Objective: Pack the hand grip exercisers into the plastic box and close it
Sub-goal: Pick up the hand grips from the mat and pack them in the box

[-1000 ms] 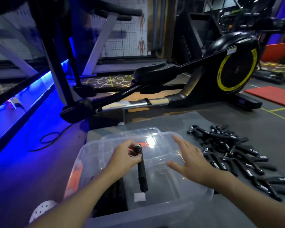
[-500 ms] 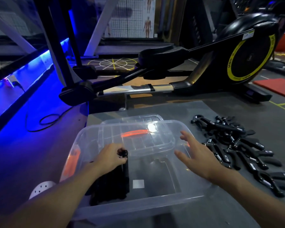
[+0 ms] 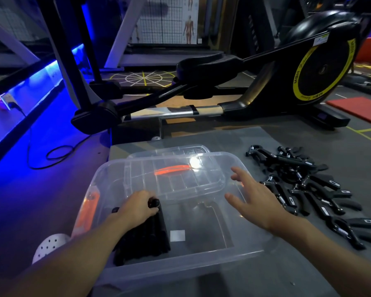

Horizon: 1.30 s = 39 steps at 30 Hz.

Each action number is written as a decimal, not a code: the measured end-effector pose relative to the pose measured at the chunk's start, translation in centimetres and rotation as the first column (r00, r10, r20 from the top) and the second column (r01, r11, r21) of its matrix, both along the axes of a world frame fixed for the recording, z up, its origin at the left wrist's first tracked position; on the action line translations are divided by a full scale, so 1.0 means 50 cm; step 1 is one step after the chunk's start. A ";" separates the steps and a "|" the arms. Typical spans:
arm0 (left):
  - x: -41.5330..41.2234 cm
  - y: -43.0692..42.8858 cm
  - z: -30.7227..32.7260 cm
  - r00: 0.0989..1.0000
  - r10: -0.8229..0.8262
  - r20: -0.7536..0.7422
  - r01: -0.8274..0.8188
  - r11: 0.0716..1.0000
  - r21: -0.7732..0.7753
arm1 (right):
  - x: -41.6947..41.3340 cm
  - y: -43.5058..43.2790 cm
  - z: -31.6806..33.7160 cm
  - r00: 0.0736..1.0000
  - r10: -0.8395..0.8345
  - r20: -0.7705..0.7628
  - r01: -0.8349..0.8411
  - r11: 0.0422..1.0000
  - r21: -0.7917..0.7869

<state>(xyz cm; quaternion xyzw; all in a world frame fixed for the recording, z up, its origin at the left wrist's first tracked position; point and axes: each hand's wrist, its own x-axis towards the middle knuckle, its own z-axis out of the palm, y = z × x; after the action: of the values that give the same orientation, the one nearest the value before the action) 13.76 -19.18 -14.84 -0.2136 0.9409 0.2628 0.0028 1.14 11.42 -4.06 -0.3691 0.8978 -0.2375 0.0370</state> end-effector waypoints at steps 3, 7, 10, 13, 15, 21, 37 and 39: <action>0.000 0.000 -0.001 1.000 -0.004 0.011 0.004 1.000 0.000 | -0.001 -0.001 0.001 1.000 0.003 0.002 -0.003 1.000 -0.007; 0.000 0.008 0.008 1.000 0.019 0.009 -0.019 1.000 0.015 | 0.000 0.000 0.002 1.000 0.013 0.010 -0.013 1.000 -0.026; -0.016 0.035 0.039 0.998 0.017 -0.064 -0.017 1.000 0.013 | -0.004 0.003 -0.003 1.000 0.014 0.023 -0.013 0.999 -0.048; -0.052 0.092 0.094 0.975 -0.057 -0.213 0.058 0.998 0.000 | -0.011 0.009 -0.013 0.996 -0.010 0.083 0.023 0.987 -0.159; -0.079 0.146 0.136 0.939 -0.131 -0.318 0.136 0.991 -0.005 | -0.015 0.011 -0.011 0.975 -0.052 0.217 0.124 0.935 -0.333; -0.177 0.306 0.228 0.837 -0.279 -0.471 0.307 0.952 -0.018 | -0.058 0.055 -0.020 0.878 -0.258 0.404 0.446 0.745 -0.495; -0.330 0.413 0.125 0.841 -0.445 -0.308 0.346 0.880 -0.326 | -0.145 0.226 -0.270 0.677 -0.650 0.344 0.672 0.737 0.072; -0.335 0.408 0.120 0.831 -0.468 -0.300 0.366 0.867 -0.338 | -0.142 0.219 -0.289 0.677 -0.657 0.331 0.675 0.734 0.076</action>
<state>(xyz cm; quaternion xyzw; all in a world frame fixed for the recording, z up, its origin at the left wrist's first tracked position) -2.98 1.21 -8.82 0.0544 0.9742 0.1625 -0.1466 -5.97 22.36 -18.53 0.0283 0.9436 -0.3172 0.0906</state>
